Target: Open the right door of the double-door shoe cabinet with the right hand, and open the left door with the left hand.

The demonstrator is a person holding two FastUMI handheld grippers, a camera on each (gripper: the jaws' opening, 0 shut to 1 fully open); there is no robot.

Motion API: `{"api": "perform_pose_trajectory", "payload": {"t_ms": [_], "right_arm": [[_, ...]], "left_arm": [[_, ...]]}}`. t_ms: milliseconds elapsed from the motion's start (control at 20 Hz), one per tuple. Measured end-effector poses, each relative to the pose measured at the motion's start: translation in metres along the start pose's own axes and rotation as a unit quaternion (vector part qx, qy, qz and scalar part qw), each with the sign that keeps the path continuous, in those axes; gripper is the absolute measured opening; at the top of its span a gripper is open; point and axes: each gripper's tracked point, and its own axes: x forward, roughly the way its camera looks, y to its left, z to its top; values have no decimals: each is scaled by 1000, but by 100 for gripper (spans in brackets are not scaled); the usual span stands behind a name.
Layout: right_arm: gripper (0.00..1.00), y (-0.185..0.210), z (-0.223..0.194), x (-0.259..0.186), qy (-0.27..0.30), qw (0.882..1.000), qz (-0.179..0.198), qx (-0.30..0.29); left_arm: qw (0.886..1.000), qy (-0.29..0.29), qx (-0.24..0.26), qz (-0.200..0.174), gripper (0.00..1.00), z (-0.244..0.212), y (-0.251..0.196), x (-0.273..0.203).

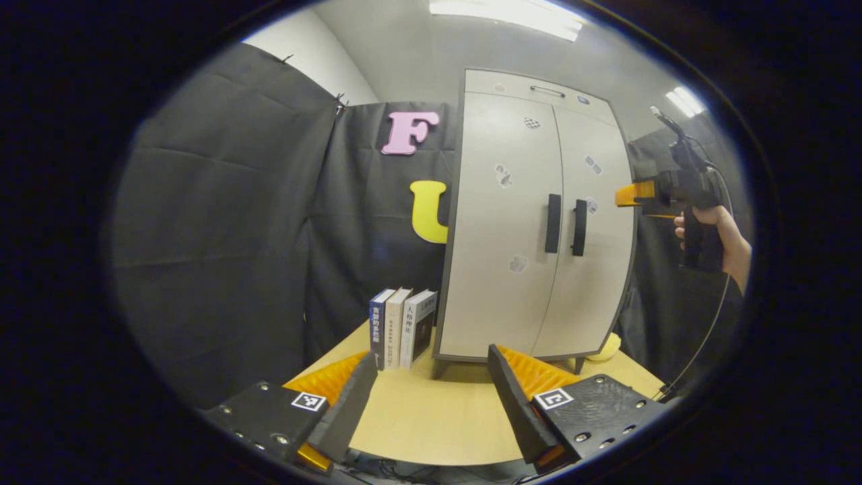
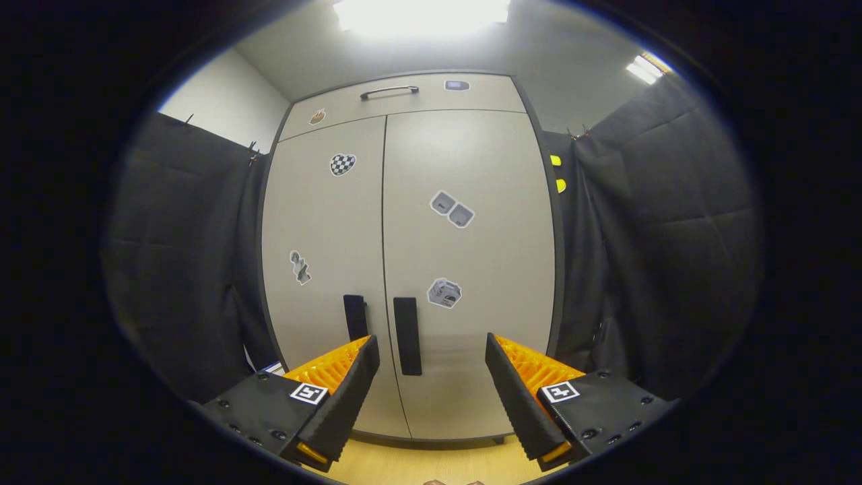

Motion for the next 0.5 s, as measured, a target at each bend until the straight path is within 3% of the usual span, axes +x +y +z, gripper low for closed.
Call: {"api": "perform_pose_trajectory", "payload": {"t_ms": [200, 300, 450, 500], "right_arm": [[95, 2, 5, 29, 3, 1000, 2, 2], [99, 3, 4, 44, 5, 1000, -3, 0], [95, 8, -5, 68, 15, 1000, 2, 1], [99, 10, -9, 76, 19, 1000, 1, -1]], "left_arm": [[999, 12, -27, 16, 96, -14, 17, -4], [999, 23, -24, 26, 96, -22, 28, -5], [998, 38, -17, 43, 95, -31, 41, -6], [998, 41, -16, 48, 95, -32, 45, -7]]}}
